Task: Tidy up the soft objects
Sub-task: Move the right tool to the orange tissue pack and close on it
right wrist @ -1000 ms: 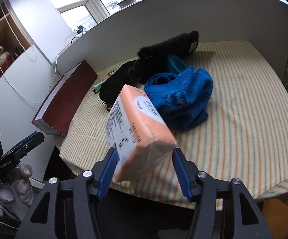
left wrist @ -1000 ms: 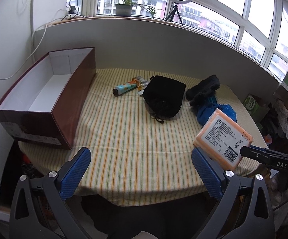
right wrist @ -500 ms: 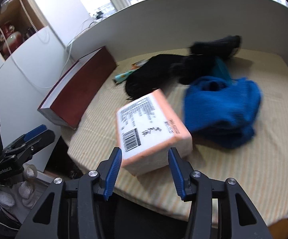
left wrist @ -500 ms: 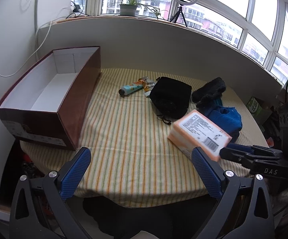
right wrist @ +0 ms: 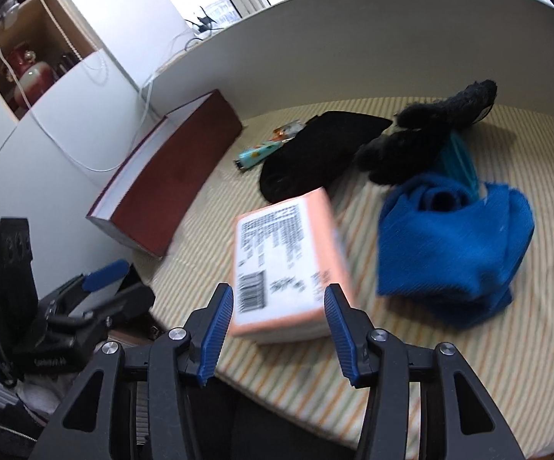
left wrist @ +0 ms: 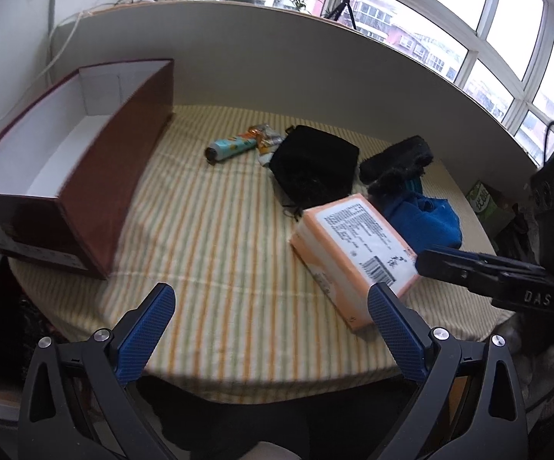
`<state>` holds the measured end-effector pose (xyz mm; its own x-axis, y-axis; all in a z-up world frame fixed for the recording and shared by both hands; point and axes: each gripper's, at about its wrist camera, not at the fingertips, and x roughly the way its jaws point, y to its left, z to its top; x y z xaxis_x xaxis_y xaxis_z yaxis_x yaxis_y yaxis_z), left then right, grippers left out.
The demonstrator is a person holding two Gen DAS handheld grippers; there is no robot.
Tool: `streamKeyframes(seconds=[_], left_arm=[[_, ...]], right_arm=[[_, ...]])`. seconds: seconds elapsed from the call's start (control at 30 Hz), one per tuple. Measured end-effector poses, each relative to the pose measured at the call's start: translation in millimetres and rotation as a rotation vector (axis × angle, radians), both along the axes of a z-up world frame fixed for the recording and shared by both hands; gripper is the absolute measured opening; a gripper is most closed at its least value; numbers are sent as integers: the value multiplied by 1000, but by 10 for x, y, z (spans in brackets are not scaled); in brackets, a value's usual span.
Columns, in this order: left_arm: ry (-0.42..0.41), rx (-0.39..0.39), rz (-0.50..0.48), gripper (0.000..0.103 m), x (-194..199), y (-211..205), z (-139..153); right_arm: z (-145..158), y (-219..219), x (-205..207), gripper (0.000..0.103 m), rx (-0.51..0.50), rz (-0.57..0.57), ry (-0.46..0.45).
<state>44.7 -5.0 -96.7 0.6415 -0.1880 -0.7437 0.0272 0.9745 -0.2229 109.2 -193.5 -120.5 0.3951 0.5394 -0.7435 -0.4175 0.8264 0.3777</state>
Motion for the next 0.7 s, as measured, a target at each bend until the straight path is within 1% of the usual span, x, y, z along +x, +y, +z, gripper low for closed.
streamKeyframes(seconds=[0.07,0.17,0.27,0.33,0.47,0.7], left_arm=[[9,3,-9,100,36,-68,-18],[15,16,-35,100,87,-190,-35],[23,22,-64,94,123,-299,-61],[37,13,-78,94,152,-353,-94],[75,-31,-109,93,193,-420,-157],[116,-80,-134,93,259,-501,-250]], right_arm=[[-37,30,94,47,-29,19,13],[-88,39,198,48,-46,39,45],[-155,46,293,49,-44,59,100],[-183,67,317,49,-52,69,117],[-220,128,341,50,-82,93,137],[-294,93,445,50,-39,75,218]])
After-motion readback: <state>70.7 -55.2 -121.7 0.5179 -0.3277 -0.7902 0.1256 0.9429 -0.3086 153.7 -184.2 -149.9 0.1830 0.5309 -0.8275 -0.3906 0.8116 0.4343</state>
